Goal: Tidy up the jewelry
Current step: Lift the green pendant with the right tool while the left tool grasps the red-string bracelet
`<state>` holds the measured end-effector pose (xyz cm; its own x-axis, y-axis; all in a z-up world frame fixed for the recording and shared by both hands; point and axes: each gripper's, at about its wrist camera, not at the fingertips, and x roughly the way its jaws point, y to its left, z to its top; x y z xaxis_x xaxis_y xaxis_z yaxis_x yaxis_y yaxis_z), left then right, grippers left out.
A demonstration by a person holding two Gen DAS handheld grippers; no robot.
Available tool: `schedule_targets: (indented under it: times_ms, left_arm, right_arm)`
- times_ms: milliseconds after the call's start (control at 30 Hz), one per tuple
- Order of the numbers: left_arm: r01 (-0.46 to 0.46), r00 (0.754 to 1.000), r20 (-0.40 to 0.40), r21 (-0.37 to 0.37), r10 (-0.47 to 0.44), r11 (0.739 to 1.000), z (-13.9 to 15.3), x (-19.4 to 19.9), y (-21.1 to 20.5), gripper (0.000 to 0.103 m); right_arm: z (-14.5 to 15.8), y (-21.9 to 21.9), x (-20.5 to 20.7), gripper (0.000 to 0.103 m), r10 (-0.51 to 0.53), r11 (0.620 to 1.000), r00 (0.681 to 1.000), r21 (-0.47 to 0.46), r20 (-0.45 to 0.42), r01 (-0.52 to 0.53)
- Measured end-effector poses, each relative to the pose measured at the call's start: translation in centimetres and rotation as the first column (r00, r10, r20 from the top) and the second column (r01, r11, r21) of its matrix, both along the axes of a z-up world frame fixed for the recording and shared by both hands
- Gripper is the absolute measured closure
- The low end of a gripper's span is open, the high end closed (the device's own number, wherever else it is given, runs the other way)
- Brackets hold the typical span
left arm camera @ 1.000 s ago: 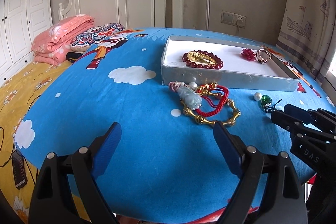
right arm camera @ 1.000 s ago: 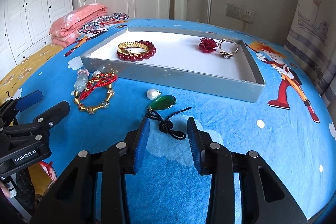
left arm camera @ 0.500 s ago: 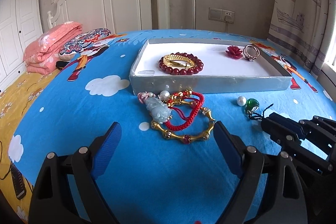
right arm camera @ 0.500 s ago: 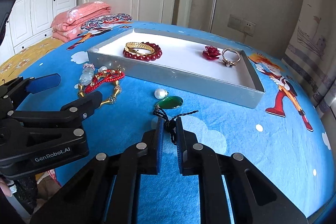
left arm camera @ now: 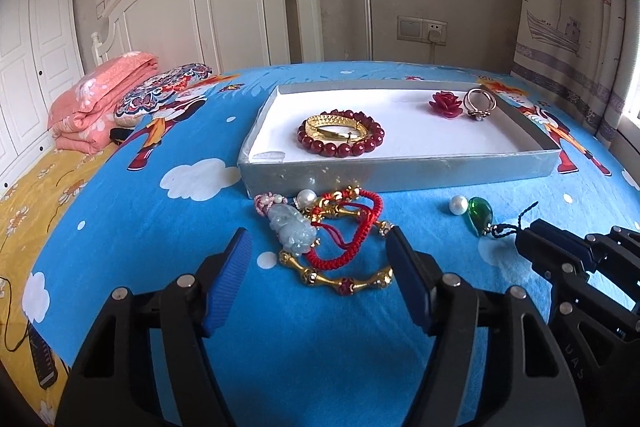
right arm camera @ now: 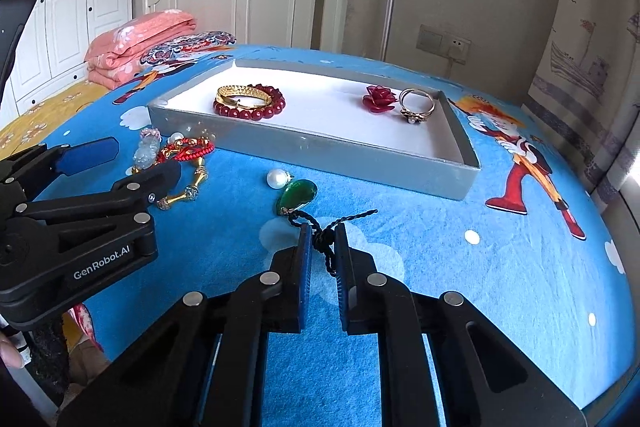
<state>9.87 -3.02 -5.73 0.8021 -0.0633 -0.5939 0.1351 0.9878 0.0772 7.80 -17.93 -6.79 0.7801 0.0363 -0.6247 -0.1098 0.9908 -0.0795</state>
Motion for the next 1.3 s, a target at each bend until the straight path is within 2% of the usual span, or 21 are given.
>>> schedule_targets:
  times_ms: [267,333,367,433,633,733,1033,1300]
  left_arm:
    - [0.029,1.0,0.0,0.014,-0.029,0.999,-0.4,0.3,-1.0,0.047]
    - [0.02,1.0,-0.006,0.012,-0.02,1.0,-0.5,0.5,-0.7,0.069]
    - [0.024,1.0,-0.016,0.003,-0.024,1.0,-0.6,0.5,-0.4,0.085]
    - [0.044,0.998,-0.031,-0.045,-0.046,0.998,-0.7,0.5,0.3,0.097]
    - [0.032,0.999,-0.002,-0.133,-0.032,0.991,-0.1,-0.9,2.7,0.098]
    - [0.023,1.0,-0.007,-0.142,-0.024,0.99,-0.1,-0.8,3.3,0.098]
    - [0.03,0.999,0.034,-0.099,-0.027,0.995,0.7,-1.4,2.1,0.098]
    - [0.045,0.996,0.077,-0.066,-0.04,0.997,2.0,-2.7,1.1,0.099]
  right_arm:
    - [0.0,-0.3,0.0,0.091,-0.007,1.0,1.0,0.008,-0.005,0.007]
    - [-0.1,-0.4,0.0,0.091,-0.008,1.0,1.0,0.011,-0.006,0.008]
    - [-0.1,-0.4,0.0,0.091,-0.01,1.0,1.0,0.012,-0.005,0.01]
    - [0.0,-0.6,-0.1,0.091,-0.014,1.0,1.0,0.015,-0.002,0.014]
    - [0.1,-1.1,-0.3,0.091,-0.027,0.999,1.0,0.028,0.002,0.027]
    - [-0.1,-1.2,-0.2,0.091,-0.027,0.999,1.0,0.036,-0.007,0.027]
    - [0.5,-1.6,-0.6,0.091,-0.049,0.998,0.998,0.047,0.027,0.047]
    - [1.9,-0.8,-1.5,0.092,-0.032,0.999,0.996,0.014,0.08,0.031]
